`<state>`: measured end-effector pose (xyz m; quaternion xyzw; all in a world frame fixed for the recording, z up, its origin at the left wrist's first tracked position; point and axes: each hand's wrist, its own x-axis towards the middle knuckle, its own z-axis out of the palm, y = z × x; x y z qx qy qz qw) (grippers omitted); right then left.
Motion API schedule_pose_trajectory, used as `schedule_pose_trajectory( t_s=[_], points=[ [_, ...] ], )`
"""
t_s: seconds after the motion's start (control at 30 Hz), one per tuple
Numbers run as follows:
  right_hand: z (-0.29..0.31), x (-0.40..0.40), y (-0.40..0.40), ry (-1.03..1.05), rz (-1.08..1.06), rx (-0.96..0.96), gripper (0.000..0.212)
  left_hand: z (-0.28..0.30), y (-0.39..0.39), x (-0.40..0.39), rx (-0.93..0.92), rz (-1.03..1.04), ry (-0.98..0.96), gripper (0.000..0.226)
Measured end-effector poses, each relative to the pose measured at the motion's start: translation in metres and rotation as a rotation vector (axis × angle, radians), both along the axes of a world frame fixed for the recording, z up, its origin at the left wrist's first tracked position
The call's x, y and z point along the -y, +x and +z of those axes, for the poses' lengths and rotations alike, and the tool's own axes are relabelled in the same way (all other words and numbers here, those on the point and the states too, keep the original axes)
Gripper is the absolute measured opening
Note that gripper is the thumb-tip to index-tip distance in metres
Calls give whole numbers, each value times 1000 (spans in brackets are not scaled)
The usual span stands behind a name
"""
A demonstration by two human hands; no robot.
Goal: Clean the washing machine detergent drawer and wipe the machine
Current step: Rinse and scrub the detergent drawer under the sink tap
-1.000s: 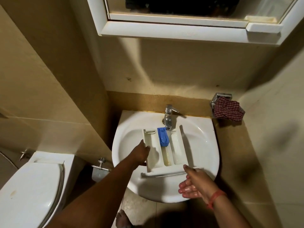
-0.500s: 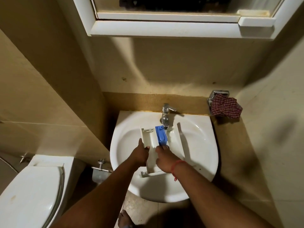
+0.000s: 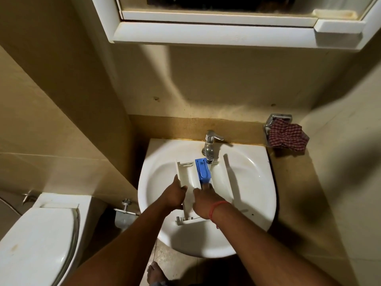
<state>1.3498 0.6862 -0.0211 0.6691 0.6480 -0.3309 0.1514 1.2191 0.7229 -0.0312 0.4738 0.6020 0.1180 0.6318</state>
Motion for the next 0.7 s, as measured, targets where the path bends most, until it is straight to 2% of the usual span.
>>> schedule_pose_trajectory(
  t_s=[0.13,0.27,0.47,0.7],
  points=[
    [-1,2,1,-86,36,10,48,1,-4,-1,28,-14,3,43],
    [3,-6,-5,3,42,42,46,3,-7,-3,41,-51,5,42],
    [14,-10,-7,-140,162,82,38,6,-10,-4,-55,-120,-26,20],
    [30,-16,-1,-210,40,32,40,16,-2,-10,-61,-137,-128,25]
  ],
)
